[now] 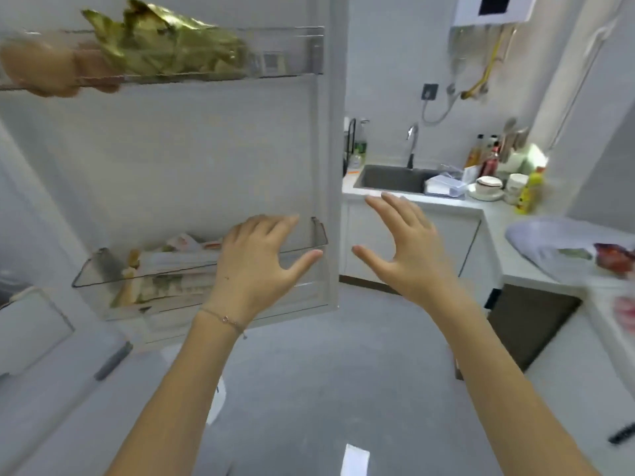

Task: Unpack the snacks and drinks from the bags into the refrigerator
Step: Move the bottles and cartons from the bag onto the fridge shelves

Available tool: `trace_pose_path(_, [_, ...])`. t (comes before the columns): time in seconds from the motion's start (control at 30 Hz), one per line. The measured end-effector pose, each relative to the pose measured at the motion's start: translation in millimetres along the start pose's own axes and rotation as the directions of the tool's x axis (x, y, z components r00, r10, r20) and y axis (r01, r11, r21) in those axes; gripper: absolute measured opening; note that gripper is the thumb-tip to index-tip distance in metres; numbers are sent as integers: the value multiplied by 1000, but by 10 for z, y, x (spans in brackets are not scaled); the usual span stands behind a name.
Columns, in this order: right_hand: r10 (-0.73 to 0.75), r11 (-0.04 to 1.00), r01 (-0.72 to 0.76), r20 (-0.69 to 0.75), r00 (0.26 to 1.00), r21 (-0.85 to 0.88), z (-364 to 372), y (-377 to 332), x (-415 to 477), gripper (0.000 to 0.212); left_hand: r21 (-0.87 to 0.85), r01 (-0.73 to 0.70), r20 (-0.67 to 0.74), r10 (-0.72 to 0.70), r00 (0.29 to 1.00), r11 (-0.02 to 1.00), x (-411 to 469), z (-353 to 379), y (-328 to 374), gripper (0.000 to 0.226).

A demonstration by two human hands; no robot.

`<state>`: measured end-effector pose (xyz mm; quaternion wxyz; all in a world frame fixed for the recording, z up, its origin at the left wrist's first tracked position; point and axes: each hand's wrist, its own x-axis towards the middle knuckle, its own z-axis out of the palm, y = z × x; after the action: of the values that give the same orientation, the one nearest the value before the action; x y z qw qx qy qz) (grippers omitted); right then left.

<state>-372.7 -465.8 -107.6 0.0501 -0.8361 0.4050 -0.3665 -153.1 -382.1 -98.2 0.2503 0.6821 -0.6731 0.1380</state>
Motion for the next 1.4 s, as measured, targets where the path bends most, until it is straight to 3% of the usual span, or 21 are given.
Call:
trace_pose_path(0.17, [238,960,-237,-10,971,-150,-672,1066,-380,71,-132,-245,-1,247,969,960,534,614,1107,74])
trace_pose_path(0.43, [492,817,-514,-149,858,-261,-1378,2202,-889,72,-248,-410,121,448,886,878,1303,1589,2433,85])
trace_pose_path(0.93, [683,592,-753,-316,658,-288,-1745,4009,-574,71,-386,-599,117,681,723,702,2785,3289,3812,80])
trace_pose_path(1.27, [745,524,-805,-309,591,-279,-1860,5304,-353,72,-431,-621,180,737,652,655,3516,4312,4628,83])
trace_pose_path(1.4, [743,532,-798,-296,600,-282,-1951,6008,-255,72,-417,-626,209,739,640,659,3827,4772,5043,86])
